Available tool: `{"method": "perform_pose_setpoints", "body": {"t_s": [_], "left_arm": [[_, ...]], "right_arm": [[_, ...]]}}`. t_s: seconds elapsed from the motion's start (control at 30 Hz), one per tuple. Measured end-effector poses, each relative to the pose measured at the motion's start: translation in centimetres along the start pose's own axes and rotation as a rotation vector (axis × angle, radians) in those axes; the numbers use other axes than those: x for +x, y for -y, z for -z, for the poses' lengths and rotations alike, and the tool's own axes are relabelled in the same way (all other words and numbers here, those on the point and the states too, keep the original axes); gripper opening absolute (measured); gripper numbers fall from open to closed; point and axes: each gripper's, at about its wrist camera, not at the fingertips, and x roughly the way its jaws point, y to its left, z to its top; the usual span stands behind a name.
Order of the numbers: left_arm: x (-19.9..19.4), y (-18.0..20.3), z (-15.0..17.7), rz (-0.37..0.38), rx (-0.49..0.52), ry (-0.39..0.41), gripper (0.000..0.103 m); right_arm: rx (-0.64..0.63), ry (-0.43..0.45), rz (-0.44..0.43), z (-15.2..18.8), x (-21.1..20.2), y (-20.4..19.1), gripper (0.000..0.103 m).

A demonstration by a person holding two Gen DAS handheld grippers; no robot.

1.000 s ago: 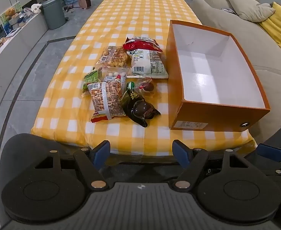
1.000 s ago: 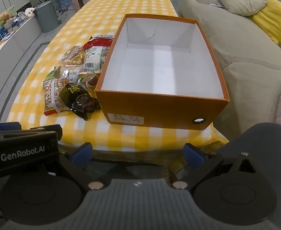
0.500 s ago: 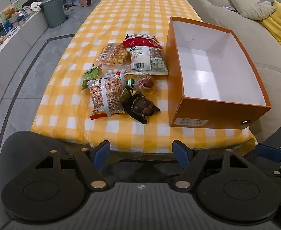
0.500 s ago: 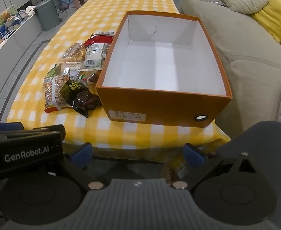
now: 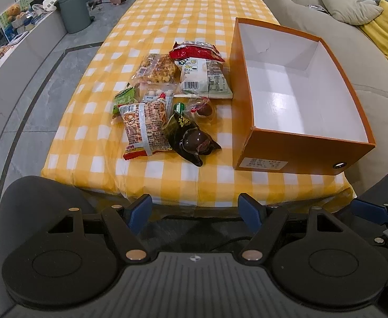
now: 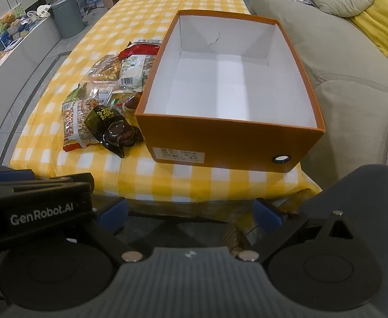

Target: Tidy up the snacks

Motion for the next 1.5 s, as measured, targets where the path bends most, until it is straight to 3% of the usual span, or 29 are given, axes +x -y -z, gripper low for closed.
{"method": "perform_pose_setpoints", "body": {"t_s": [1.5], "left_arm": [[0.2, -0.3, 0.0, -0.004, -0.017, -0.007, 0.086]], "right_arm": [[-0.031, 0.023, -0.007, -0.3, -0.1, -0.9, 0.097]]}}
